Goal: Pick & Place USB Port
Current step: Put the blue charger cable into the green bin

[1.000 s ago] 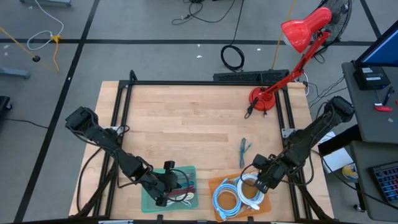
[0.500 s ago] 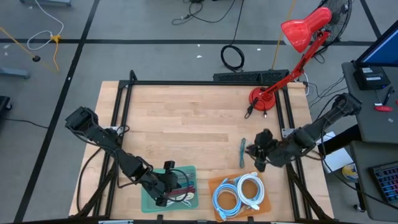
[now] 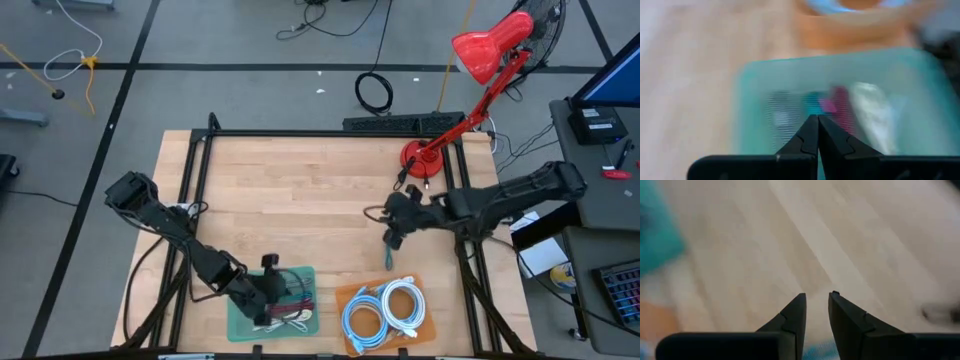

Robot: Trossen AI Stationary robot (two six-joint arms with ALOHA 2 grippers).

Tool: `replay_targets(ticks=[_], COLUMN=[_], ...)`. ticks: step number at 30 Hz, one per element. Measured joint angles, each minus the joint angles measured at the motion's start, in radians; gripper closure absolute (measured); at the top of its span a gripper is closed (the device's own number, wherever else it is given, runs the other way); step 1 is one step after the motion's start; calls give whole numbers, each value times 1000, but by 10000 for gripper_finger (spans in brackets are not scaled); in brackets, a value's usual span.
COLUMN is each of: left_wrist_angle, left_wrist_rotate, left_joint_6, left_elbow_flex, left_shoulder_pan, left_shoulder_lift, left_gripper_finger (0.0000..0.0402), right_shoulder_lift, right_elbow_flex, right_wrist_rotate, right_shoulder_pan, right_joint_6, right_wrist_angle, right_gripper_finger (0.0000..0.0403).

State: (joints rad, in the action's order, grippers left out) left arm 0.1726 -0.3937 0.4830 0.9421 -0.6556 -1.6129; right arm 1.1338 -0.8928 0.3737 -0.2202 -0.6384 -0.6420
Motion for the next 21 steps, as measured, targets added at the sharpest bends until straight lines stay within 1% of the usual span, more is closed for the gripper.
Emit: replay_targets(ticks=[2, 4, 6, 9, 13, 16, 21], left_wrist_angle=[52, 108, 177, 261, 297, 294, 230], left_wrist_rotate=[-67, -101, -105, -111, -142, -145, -81], left_joint_6=[74, 145, 185, 194, 181, 139, 38], left_elbow_flex=[0, 0, 0, 0, 0, -1, -57], left_shoulder_pan=[31, 75, 121, 188, 286, 347, 408], left_shoulder_lift=[7, 7, 7, 7, 6, 4, -4], left_gripper_finger=[394, 394, 394, 394, 394, 394, 394], right_shoulder_lift=[24, 43, 68, 107, 154, 186, 231], right_elbow_flex=[0, 0, 0, 0, 0, 0, 0], right_wrist_rotate=[-16, -49, -147, -319, -463, -505, -532], right_shoulder_pan=[31, 65, 103, 141, 170, 187, 194], right_joint_6=[-54, -112, -174, -220, -276, -315, -396], right_wrist_angle=[-72, -137, -200, -264, -285, -235, -135], right_gripper_finger=[327, 327, 327, 327, 322, 300, 242])
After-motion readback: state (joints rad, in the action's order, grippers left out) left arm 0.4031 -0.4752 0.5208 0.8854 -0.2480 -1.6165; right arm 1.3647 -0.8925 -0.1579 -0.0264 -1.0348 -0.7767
